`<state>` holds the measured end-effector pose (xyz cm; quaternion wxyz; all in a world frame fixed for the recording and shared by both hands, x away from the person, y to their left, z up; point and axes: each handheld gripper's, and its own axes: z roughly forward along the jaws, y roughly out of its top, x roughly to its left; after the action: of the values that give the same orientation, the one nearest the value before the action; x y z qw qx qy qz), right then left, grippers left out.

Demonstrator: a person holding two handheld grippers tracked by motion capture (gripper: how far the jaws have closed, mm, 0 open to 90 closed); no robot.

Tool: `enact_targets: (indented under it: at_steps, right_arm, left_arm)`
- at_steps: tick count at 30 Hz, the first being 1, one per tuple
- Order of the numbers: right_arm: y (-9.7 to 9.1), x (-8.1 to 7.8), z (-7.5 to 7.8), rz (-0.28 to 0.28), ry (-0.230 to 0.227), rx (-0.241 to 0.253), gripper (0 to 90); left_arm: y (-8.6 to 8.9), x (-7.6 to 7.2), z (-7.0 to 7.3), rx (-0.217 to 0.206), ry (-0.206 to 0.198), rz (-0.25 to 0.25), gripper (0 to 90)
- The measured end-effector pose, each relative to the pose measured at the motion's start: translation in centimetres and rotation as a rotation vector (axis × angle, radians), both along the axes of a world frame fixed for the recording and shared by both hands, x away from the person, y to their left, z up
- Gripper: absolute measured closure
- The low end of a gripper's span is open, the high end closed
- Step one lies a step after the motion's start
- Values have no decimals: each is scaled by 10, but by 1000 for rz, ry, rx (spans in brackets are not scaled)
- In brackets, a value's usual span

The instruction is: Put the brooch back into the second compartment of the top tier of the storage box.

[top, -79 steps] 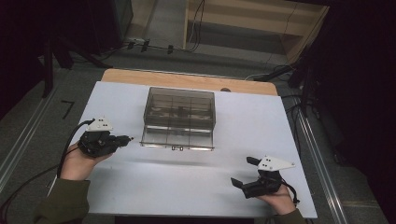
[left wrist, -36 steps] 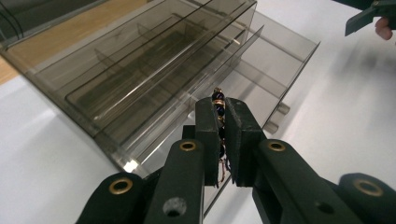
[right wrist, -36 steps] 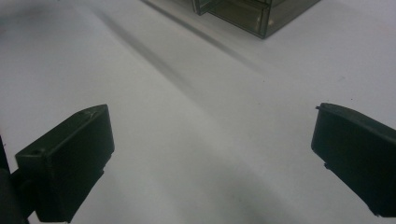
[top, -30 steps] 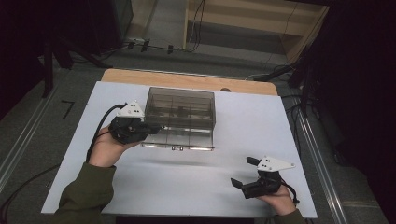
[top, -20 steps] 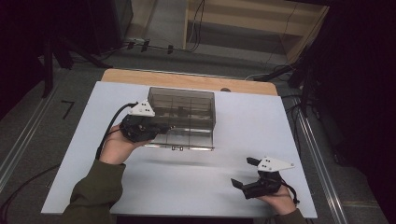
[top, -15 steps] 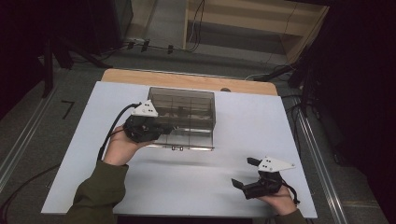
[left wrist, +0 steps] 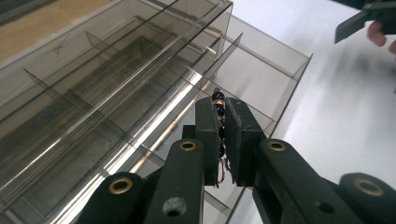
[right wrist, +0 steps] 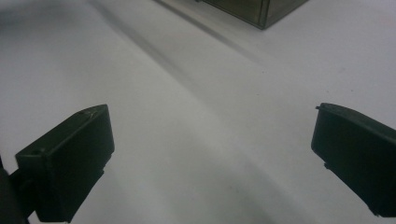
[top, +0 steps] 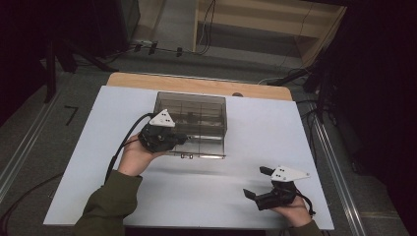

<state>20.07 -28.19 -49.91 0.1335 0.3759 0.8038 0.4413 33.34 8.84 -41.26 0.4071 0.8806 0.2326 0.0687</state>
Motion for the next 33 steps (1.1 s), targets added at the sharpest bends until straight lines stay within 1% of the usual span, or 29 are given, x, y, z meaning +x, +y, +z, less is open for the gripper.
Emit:
enact_targets:
  at_steps: [2,4,8,10,18,20,21,22,24,25,27,28,30,33]
  right_arm:
    - [0,-2,1,0,4,9,0]
    - [0,-1,1,-3,1,7,0]
    - [1,0,1,1,-2,4,0]
    - [1,0,0,2,2,1,0]
    - [1,0,0,4,-1,4,0]
    - [1,0,0,3,-1,3,0]
    - [1,0,0,3,-1,2,0]
    - [1,0,0,3,-1,2,0]
    - [0,0,0,3,5,4,0]
    - [0,0,0,2,1,4,0]
    - [0,1,0,1,1,7,0]
    - [0,1,0,0,1,9,0]
    - [0,1,0,-3,4,14,0]
    - [0,3,0,-9,11,11,0]
  left_arm:
    - [-3,0,-4,13,6,-4,841]
    - [-5,0,-7,23,10,-4,841]
    - [-10,0,-10,45,10,-4,841]
    - [-11,0,-12,48,13,-2,840]
    - [-16,-1,-16,94,1,18,839]
    - [-17,-1,-17,100,3,14,835]
    - [-17,-1,-18,100,9,12,831]
    - [-18,-1,-18,99,6,12,828]
    - [-17,0,-18,90,12,14,800]
    - [-16,0,-18,79,14,16,781]
    - [-14,0,-16,68,11,17,772]
    - [-12,0,-15,50,14,20,761]
    - [-10,0,-14,34,24,18,751]
    - [-6,0,-11,19,20,19,739]
